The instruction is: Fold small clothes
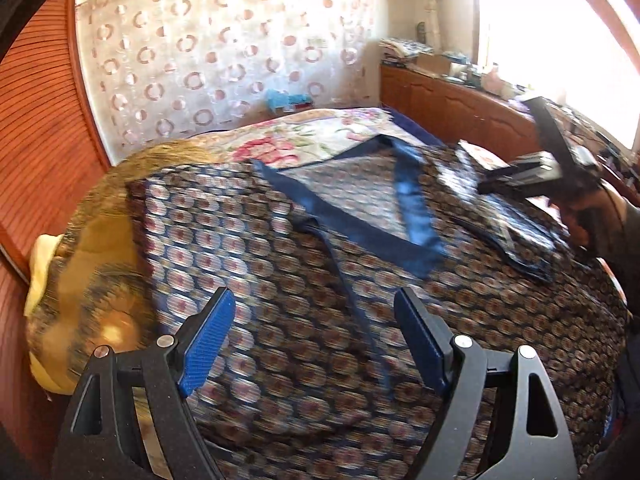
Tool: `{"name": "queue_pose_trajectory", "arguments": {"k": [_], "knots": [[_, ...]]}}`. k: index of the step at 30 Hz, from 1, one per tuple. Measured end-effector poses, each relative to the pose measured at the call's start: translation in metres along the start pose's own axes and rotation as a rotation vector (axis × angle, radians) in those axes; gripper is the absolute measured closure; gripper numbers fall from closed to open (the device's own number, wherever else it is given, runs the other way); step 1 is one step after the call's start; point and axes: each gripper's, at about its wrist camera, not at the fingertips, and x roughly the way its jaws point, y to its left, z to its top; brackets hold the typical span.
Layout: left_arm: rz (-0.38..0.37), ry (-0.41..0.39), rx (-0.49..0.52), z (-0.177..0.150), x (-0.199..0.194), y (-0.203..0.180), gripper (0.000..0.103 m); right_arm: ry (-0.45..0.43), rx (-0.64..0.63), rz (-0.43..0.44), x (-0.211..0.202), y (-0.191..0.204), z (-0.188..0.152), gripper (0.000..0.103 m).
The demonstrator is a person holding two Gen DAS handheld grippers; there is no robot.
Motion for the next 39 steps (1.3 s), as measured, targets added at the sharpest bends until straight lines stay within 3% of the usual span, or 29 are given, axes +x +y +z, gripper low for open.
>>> {"name": "queue_pose_trajectory", "arguments": {"k": [6,13,17,30,36,39], "knots": [[0.038,0.004,-0.061,0.019,0.009,0.046,0.021,-0.026,0.039,-0.058,-0.007,-0.033,0.001,0.049],[0.097,0.030,-0.109,0.034,0.028,0.088,0.021,-0.016,0.068,-0.042,0.003,-0.055,0.010,0.049],[0.120,0.054,-0.135,0.038,0.037,0.106,0.021,-0.016,0.078,-0.044,0.010,-0.064,0.016,0.039],[0.090,0.110,-0.148,0.047,0.061,0.120,0.030,0.002,0.064,-0.039,0.038,-0.070,0.033,0.039],[0.055,0.108,-0.151,0.056,0.063,0.121,0.049,-0.020,0.053,-0.047,0.042,-0.069,0.033,0.039],[0.055,0.106,-0.139,0.060,0.065,0.119,0.050,-0.030,0.052,-0.046,0.043,-0.069,0.031,0.038]]}}
